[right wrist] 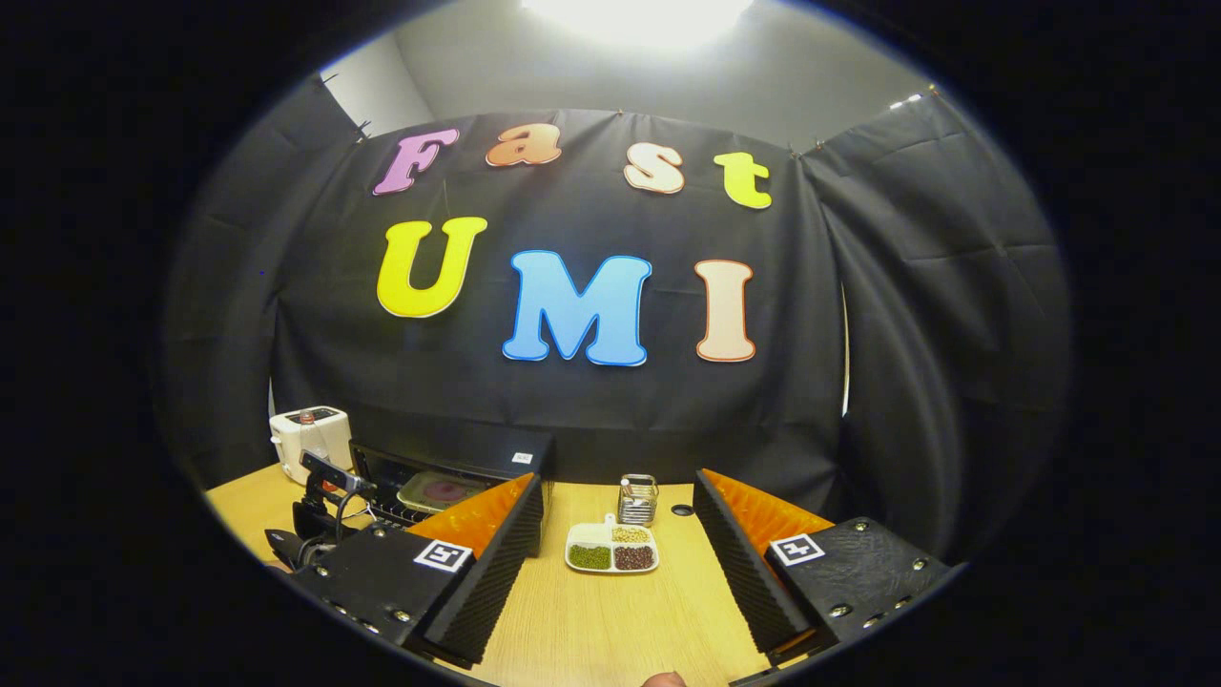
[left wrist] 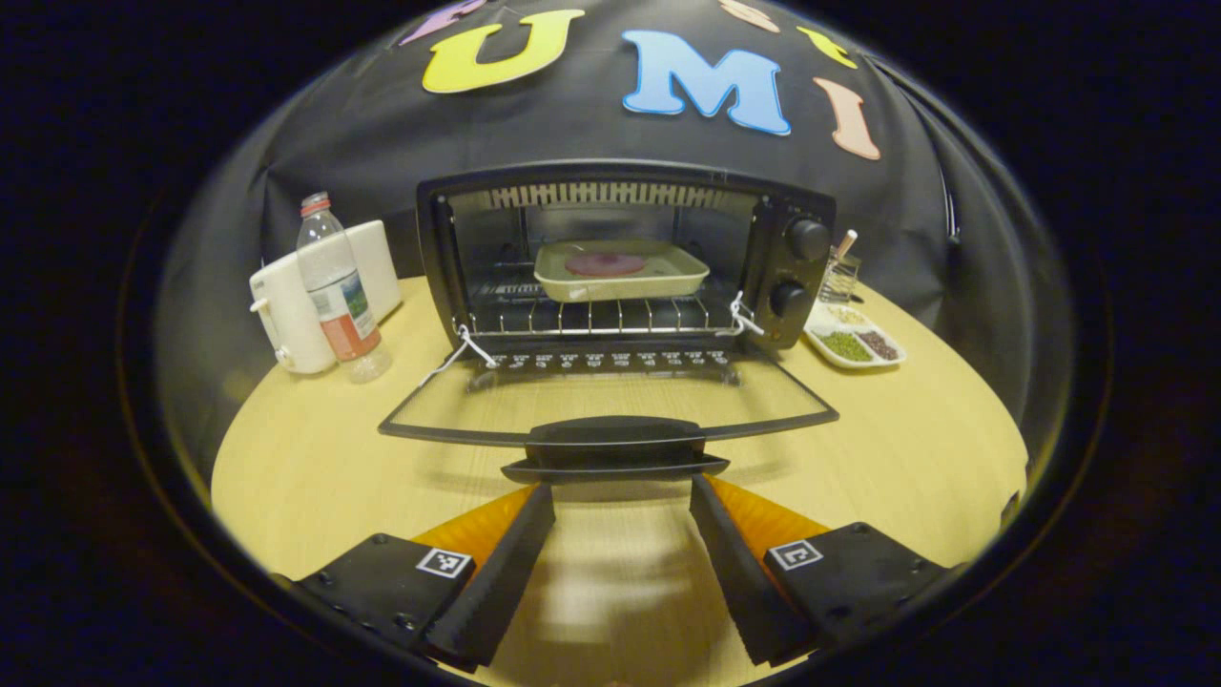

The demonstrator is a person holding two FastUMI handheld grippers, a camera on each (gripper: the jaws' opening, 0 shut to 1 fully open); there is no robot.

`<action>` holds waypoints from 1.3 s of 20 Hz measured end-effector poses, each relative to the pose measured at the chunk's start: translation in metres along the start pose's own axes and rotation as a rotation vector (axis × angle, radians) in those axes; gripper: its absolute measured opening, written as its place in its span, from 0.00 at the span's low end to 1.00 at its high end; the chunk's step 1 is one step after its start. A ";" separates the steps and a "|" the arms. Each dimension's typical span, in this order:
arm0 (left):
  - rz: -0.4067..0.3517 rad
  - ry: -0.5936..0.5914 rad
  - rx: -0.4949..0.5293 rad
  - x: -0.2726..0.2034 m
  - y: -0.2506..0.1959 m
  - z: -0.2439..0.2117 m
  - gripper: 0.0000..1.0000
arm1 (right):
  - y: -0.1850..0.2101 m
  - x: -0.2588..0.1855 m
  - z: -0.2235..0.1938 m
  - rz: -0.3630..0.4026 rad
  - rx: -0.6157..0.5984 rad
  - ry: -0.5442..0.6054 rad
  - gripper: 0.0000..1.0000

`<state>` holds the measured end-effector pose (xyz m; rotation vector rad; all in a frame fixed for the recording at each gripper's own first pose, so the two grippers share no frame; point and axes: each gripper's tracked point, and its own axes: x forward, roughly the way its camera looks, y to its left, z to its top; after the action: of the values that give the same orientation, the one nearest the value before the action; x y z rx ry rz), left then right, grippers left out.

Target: Open the electric oven with the left hand, put the food in, and close the electric oven.

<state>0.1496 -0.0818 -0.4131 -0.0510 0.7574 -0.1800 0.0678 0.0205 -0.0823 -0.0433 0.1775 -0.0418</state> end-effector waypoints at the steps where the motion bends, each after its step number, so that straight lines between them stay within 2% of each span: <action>1: 0.001 -0.013 -0.003 -0.004 0.000 0.007 1.00 | 0.001 0.001 -0.002 0.002 0.013 0.005 0.98; 3: 0.006 -0.038 -0.009 -0.006 -0.001 0.025 0.97 | 0.000 0.005 -0.004 0.005 0.035 0.014 0.98; 4: 0.010 -0.052 -0.007 -0.009 0.000 0.033 1.00 | 0.001 0.005 -0.003 0.005 0.046 0.011 0.98; 8: 0.023 -0.119 0.026 -0.014 -0.002 0.061 0.97 | -0.002 0.009 -0.002 0.005 0.052 0.007 0.98; 9: 0.025 -0.136 0.035 -0.015 -0.001 0.069 1.00 | -0.002 0.010 -0.002 0.005 0.052 0.006 0.98; 12: 0.025 -0.181 0.049 -0.014 0.001 0.092 0.97 | -0.001 0.011 -0.007 0.008 0.069 0.022 0.98; 13: 0.024 -0.195 0.053 -0.013 0.001 0.101 1.00 | -0.002 0.012 -0.008 0.007 0.074 0.027 0.98; 16: 0.022 -0.241 0.060 -0.008 0.003 0.127 1.00 | -0.004 0.011 -0.008 -0.002 0.075 0.031 0.98; 19: 0.017 -0.292 0.059 -0.009 0.001 0.158 0.91 | -0.004 0.008 -0.009 -0.001 0.077 0.036 0.98; 20: 0.013 -0.314 0.059 -0.013 0.000 0.167 1.00 | -0.005 0.006 -0.008 -0.001 0.079 0.034 0.98; 23: -0.001 -0.379 0.044 -0.037 -0.008 0.195 1.00 | -0.005 0.003 -0.004 0.002 0.089 0.025 0.98; 26: -0.005 -0.456 0.030 -0.084 -0.015 0.214 1.00 | -0.004 -0.010 0.009 0.032 0.098 -0.016 0.98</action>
<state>0.2351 -0.0851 -0.1988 -0.0628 0.3000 -0.1757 0.0590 0.0177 -0.0711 0.0568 0.1603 -0.0185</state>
